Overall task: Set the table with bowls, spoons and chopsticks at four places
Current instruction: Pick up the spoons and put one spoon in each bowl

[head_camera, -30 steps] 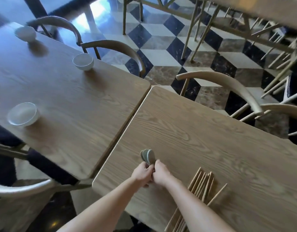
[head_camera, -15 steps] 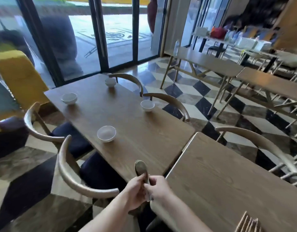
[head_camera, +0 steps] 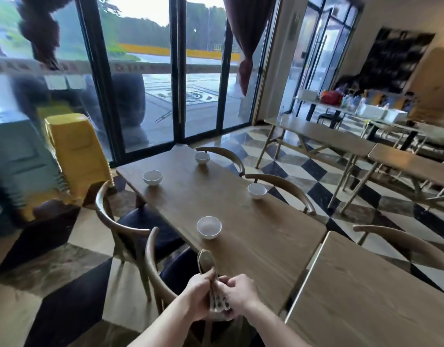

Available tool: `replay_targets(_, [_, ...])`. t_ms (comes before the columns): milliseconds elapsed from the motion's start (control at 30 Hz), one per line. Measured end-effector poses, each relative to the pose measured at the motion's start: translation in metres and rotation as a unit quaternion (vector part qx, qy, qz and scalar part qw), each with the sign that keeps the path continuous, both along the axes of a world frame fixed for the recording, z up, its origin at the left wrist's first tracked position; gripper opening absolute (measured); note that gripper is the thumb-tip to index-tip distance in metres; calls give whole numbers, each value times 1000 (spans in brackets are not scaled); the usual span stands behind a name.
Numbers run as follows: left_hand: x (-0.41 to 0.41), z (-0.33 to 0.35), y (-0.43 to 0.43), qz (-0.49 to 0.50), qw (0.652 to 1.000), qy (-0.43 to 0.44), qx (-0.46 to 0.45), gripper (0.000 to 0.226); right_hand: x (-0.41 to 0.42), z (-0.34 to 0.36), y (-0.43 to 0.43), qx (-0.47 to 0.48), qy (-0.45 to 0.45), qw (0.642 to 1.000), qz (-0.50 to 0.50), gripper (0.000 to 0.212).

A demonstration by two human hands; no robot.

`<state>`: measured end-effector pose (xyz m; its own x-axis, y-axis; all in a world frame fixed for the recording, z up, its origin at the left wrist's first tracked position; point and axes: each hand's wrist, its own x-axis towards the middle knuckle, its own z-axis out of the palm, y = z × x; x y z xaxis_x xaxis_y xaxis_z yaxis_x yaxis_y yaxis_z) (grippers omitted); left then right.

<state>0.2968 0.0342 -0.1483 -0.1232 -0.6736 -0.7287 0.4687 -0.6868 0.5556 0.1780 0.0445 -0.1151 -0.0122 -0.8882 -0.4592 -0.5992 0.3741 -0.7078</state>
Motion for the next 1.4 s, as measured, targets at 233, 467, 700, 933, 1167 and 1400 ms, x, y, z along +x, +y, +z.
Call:
replay_targets(233, [19,-6,-43,8,1000,24,-18,31,4,-10,-46,49,-120,991,19,22])
replay_targets(467, [61,-21,-113,15,999,-39,-17,29,16,-29,-130,129,-236,963,33,7])
replay_targets(700, [96,-33,-197,14,999,-27,-13,26,36,-47,-216,157,-247,956,21,8])
replay_targets(933, [91,-46,-249,-8,1000,11,18,26,35,-58,-254,186,-286,939,-36,7])
replay_targets(1167, [88,-65,-305,-122,992,-8,36,11,29,-82,-278,170,-279,932,-155,9])
replay_targets(1400, [131,-108,-373,-213,971,28,106,28,40,-108,-288,167,-277,890,-321,14])
